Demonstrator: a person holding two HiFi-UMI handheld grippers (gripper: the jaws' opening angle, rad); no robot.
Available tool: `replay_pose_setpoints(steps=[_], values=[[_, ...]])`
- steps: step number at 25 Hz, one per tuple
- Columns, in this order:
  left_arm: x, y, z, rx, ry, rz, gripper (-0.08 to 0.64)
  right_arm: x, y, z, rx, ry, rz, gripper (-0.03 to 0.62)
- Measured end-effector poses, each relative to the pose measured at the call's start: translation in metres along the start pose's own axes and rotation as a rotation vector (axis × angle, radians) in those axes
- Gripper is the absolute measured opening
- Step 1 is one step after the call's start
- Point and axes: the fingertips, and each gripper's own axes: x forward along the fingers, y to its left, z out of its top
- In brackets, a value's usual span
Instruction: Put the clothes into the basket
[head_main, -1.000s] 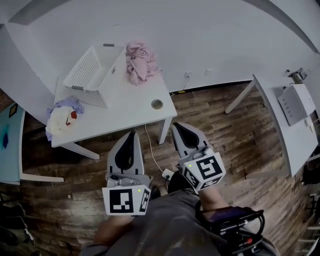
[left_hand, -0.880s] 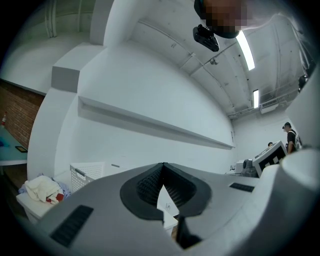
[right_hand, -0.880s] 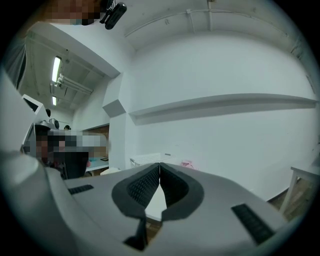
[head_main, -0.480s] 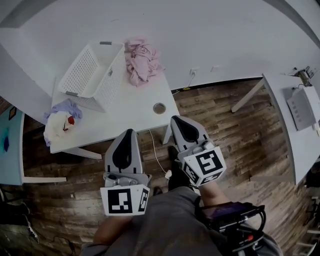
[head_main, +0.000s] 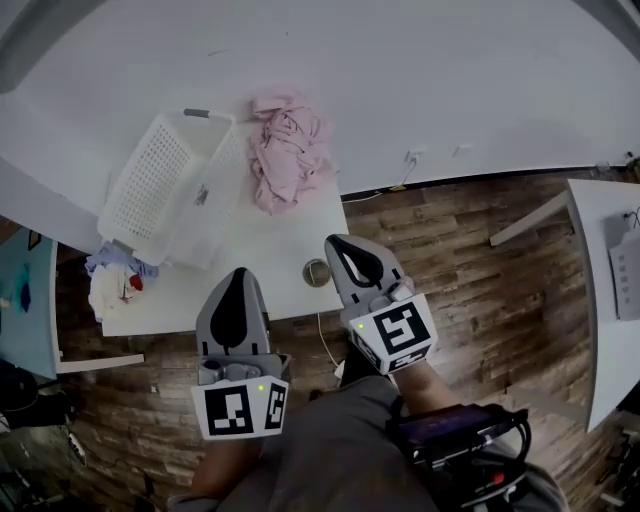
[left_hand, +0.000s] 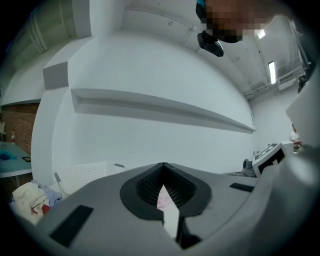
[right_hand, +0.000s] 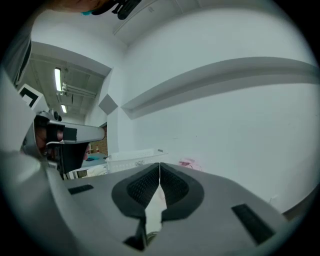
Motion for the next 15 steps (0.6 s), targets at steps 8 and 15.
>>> replay_pose_setpoints(steps=[8, 15], values=[[0.087, -0.015, 0.039, 0.029, -0.059, 0.083, 0.008, 0.058, -0.057, 0.027, -0.02, 0.002, 0.131, 0.009], [0.111, 0.001, 0.055, 0.03, -0.101, 0.119, 0.008, 0.099, -0.07, 0.047, -0.047, -0.027, 0.166, 0.011]])
